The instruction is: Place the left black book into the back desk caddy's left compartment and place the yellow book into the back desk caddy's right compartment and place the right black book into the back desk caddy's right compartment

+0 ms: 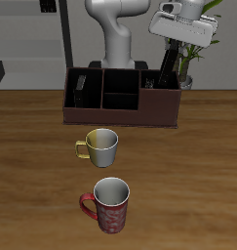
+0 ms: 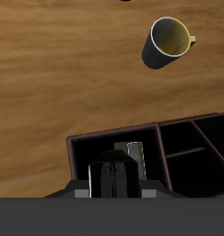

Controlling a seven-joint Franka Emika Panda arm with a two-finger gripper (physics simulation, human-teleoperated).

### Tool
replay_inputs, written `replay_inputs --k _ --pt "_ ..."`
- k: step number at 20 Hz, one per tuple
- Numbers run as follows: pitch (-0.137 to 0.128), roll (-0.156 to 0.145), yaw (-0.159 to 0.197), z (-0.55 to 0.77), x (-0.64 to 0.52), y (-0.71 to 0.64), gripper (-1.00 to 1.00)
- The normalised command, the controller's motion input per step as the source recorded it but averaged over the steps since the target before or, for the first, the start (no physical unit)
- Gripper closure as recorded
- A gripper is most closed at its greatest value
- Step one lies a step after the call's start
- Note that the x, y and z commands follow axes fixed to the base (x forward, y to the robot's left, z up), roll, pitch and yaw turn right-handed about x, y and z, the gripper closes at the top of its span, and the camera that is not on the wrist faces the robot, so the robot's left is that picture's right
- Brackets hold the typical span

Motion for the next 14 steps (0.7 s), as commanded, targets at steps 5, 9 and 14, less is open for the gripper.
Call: replay_inputs --k 5,9,14 --pt "0.031 -0.016 -0.011 -0.29 0.09 -0.11 1.0" --pt "0.041 -0.003 -0.008 -0.29 0.05 -0.05 1.0" --pt "0.016 -0.006 0.002 -0.11 0.02 -0.04 1.0"
